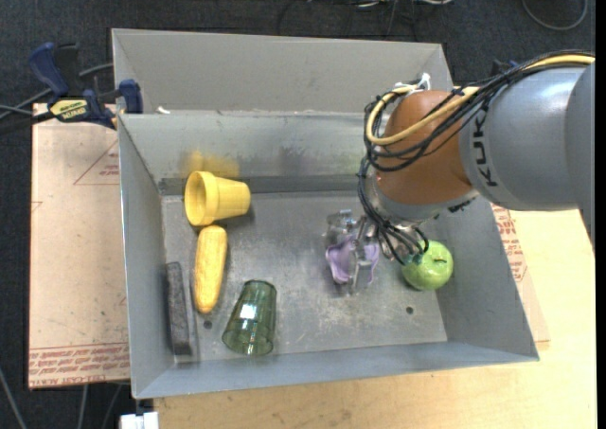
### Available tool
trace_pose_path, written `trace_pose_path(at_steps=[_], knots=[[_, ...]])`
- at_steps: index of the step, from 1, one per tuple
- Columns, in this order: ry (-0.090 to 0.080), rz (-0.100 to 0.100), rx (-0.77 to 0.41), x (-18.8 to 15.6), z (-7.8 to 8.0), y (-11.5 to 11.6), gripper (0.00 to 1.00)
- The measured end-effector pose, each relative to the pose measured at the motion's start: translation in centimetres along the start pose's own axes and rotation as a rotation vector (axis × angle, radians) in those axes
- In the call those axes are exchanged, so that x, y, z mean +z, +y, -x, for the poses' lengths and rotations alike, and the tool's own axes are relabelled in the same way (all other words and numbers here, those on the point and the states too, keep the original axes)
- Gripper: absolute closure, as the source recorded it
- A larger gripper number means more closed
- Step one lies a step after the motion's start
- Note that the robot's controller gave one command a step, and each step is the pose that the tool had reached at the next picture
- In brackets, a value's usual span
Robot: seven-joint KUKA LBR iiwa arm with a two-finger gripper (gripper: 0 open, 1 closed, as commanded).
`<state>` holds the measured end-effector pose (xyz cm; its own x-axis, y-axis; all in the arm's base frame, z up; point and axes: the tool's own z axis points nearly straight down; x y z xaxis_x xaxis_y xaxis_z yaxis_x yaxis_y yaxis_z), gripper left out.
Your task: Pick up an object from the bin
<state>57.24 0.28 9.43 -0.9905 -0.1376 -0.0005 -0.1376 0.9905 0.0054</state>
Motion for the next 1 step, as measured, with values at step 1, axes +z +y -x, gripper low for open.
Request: trace_pose_path(at_steps=[1], knots=[[-0.009,-0.001,0.0,-1.89,0.24,-0.02,1.0]])
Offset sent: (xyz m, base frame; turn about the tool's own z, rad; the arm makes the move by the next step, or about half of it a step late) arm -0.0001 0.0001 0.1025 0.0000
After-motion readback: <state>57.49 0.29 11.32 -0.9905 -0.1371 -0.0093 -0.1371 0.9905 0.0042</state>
